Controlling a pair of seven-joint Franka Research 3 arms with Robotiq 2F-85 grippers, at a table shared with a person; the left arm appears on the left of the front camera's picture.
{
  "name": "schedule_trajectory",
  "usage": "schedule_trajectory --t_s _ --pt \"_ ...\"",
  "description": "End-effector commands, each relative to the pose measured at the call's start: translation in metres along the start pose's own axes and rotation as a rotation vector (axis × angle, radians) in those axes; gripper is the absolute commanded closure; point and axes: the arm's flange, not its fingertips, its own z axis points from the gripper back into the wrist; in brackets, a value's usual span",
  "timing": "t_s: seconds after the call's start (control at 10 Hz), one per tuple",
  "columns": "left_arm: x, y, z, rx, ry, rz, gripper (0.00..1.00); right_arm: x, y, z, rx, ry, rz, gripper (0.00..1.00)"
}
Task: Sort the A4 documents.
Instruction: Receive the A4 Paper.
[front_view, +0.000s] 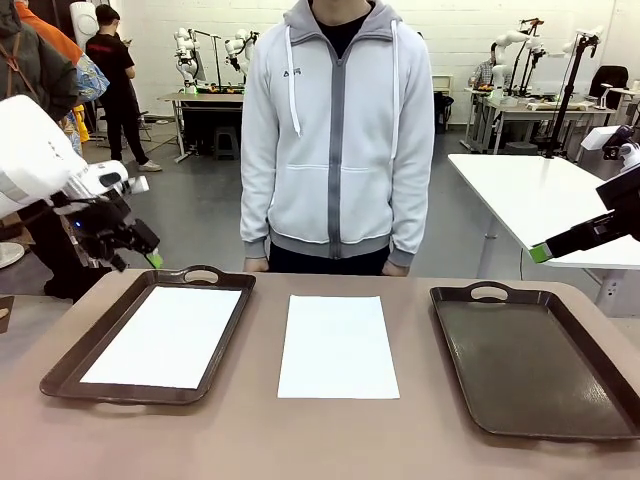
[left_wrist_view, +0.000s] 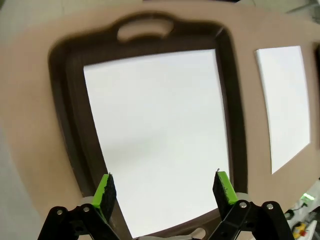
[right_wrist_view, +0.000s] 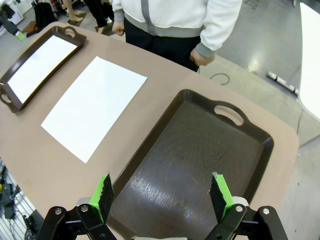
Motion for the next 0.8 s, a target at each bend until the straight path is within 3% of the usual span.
schedule_trajectory --t_s 0.0,0.4,0.6,0.7 --pt "-0.042 -0.013 0.036 -0.084 -0.173 -0.164 0.0 0.0 0.0 -0.001 0.006 0.0 0.0 0.0" --pt "-0.066 -0.07 0.094 -0.059 -0.318 -0.558 0.0 0.0 0.0 -0.001 0.006 0.0 0.0 0.0" --pt "-0.068 -0.093 0.101 -0.026 -0.326 -0.631 0.0 0.0 0.0 -0.001 0.006 0.0 0.0 0.0" --pt "-0.073 -0.098 0.103 -0.005 -0.333 -0.607 0.0 0.0 0.0 -0.001 0.006 0.0 0.0 0.0"
